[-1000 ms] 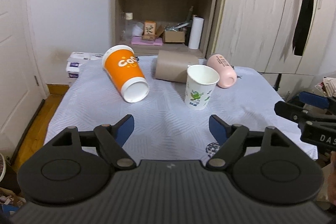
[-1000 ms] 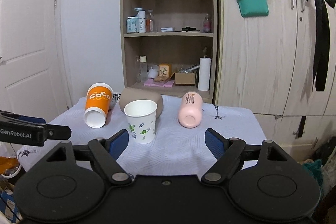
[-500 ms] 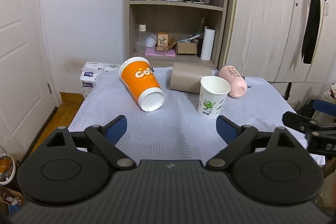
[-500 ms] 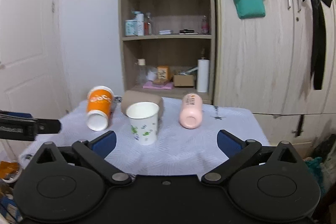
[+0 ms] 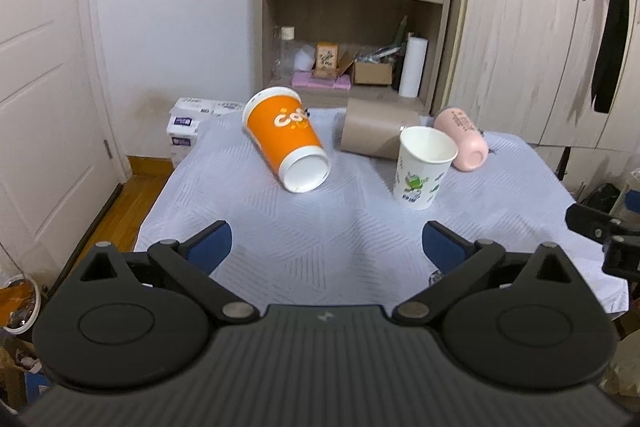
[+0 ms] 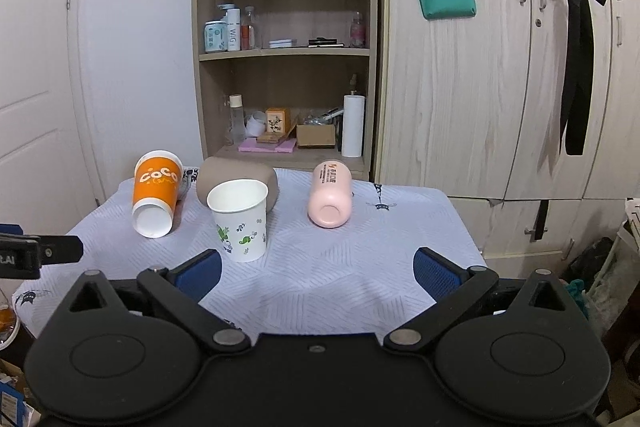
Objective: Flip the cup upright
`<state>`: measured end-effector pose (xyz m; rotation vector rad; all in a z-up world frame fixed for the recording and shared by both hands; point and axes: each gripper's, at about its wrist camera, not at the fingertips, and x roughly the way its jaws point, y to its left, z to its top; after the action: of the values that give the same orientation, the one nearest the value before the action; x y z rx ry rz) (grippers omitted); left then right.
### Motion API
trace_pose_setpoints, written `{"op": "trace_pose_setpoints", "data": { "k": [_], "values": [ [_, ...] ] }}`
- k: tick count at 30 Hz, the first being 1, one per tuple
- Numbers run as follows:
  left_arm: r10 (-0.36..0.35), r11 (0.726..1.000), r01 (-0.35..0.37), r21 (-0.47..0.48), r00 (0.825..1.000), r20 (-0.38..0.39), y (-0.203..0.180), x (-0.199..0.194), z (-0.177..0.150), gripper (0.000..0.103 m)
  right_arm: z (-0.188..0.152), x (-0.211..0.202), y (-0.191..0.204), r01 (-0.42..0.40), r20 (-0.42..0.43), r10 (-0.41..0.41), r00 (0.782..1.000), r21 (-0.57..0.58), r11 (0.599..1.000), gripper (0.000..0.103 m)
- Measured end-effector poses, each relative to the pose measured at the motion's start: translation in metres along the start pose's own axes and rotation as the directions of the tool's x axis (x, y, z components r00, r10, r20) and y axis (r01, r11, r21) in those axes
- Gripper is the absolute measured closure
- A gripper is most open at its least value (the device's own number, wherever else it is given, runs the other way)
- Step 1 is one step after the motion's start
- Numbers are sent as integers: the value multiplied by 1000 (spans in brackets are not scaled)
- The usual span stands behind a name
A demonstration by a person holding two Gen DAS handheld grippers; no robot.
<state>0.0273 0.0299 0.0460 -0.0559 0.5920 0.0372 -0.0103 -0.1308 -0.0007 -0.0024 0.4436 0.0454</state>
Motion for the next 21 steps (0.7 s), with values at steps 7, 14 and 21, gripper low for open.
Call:
{"op": "trace_pose_setpoints", "data": {
  "k": [7, 14, 21],
  "values": [
    [14, 1000, -14, -2, 1000, -28, -1, 3, -1, 0, -1, 2, 2, 8, -20, -9, 1000, -7, 1000, 0],
    [37, 999, -37, 7, 999, -12, -4, -5, -4, 0, -1, -1, -1, 49, -25, -49, 998, -7, 999, 0],
    [68, 997, -67, 21, 997, -27, -7, -3, -3, 0, -2, -1, -6, 61, -35, -61, 998, 1, 998, 0]
  ]
}}
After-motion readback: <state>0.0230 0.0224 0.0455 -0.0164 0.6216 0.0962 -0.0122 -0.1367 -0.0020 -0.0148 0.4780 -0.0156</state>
